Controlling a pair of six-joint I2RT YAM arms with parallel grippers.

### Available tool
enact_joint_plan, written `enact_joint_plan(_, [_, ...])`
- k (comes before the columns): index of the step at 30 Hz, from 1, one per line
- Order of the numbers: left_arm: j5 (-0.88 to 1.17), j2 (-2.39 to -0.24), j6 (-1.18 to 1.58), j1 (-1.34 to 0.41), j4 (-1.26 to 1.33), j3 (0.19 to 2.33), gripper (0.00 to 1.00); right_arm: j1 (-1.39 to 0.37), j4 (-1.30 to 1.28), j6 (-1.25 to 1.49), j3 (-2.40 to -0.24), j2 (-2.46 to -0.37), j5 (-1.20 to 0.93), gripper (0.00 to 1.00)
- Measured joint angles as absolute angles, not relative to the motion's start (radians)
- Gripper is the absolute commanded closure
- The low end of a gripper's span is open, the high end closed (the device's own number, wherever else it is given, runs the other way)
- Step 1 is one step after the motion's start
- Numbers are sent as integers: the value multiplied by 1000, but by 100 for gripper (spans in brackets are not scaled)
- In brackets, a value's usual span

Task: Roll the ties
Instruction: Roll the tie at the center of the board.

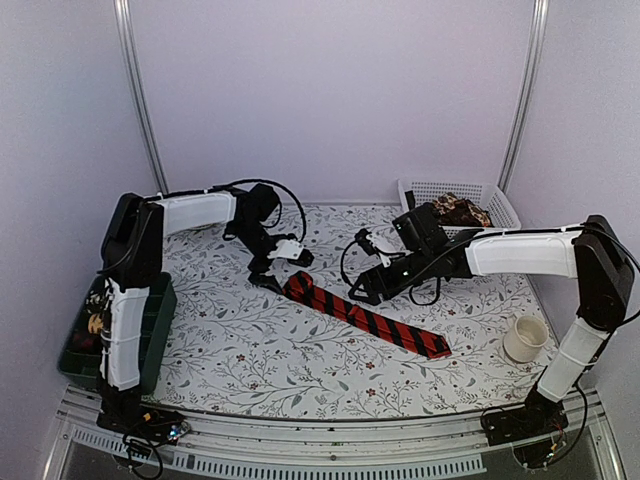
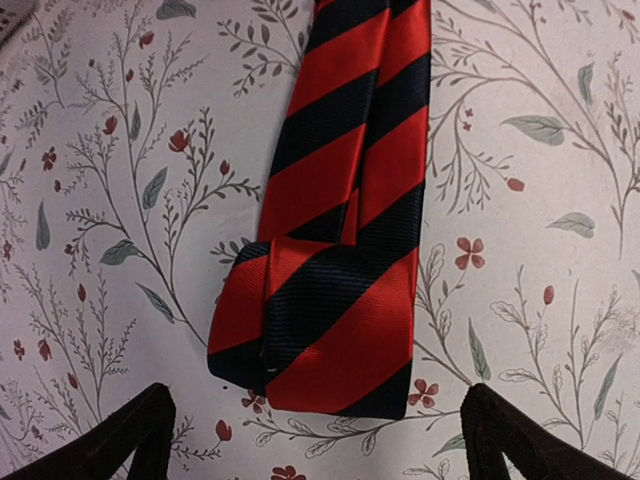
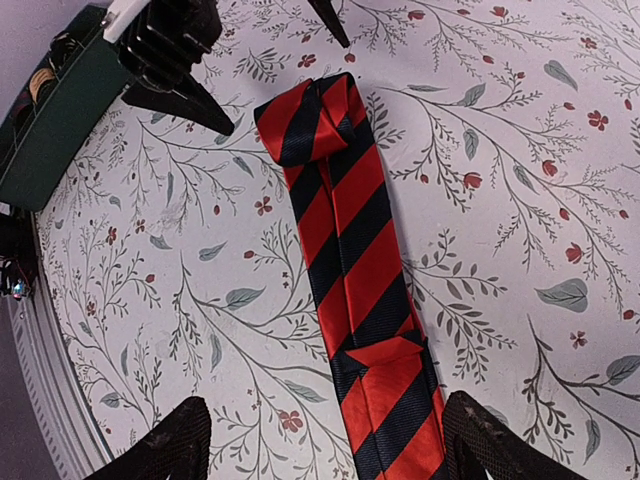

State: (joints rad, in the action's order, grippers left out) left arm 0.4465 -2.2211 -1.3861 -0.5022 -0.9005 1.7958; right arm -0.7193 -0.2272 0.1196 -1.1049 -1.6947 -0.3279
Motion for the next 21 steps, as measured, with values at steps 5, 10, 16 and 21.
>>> enact_joint_plan(5, [435,-2240,-1393,-502,-870,1795,0,-719,-227,120,-1105,-1697,-332,21])
enact_joint_plan(10, [437,-2292,-1408,-504,-876,1834,0,-719,-227,122,-1105,-1698,-336,21])
enact_joint_plan(16, [443,-2343,-1422,-505,-905,1875,0,-719,-226,124,-1105,-1698,-338,21])
enact_joint_plan(21, [459,-2368,-1429,-508,-920,1898,5,-719,-226,124,-1105,-1698,-344,21])
